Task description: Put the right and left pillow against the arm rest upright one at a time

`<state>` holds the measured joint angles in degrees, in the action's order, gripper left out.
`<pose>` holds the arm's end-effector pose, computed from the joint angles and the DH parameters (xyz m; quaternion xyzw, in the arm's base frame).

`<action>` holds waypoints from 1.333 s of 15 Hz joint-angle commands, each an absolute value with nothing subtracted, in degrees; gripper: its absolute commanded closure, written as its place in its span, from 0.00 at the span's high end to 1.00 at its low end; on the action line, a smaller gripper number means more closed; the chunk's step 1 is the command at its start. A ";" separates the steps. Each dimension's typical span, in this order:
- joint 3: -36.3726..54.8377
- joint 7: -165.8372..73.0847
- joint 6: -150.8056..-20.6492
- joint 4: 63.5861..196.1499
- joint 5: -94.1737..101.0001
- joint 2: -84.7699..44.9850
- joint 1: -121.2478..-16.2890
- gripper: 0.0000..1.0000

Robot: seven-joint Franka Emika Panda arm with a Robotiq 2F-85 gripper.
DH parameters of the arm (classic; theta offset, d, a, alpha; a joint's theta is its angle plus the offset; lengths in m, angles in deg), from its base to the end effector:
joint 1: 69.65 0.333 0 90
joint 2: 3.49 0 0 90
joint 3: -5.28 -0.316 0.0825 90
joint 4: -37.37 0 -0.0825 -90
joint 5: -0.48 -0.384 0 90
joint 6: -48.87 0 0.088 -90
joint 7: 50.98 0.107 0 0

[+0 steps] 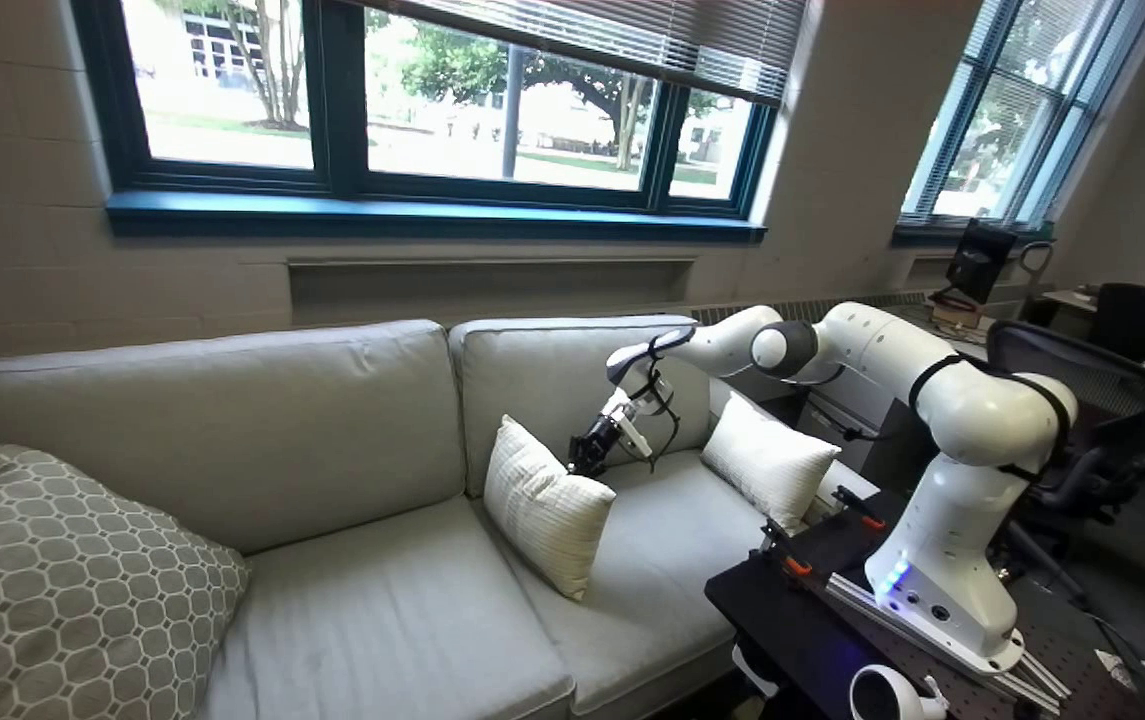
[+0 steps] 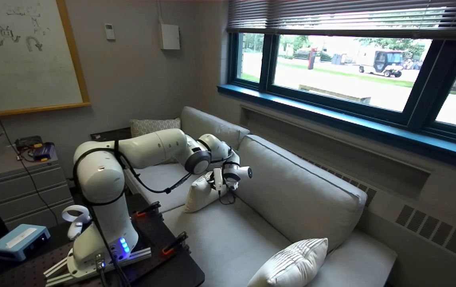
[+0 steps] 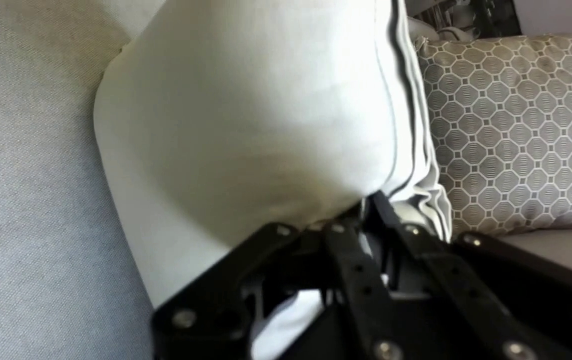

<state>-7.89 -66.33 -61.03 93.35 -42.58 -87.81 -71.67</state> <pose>0.6705 0.1333 -0.0617 -0.8740 0.0706 0.2066 0.4341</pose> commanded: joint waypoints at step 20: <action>-3.57 -52.88 -74.24 93.79 -35.38 -87.82 -66.10 1.00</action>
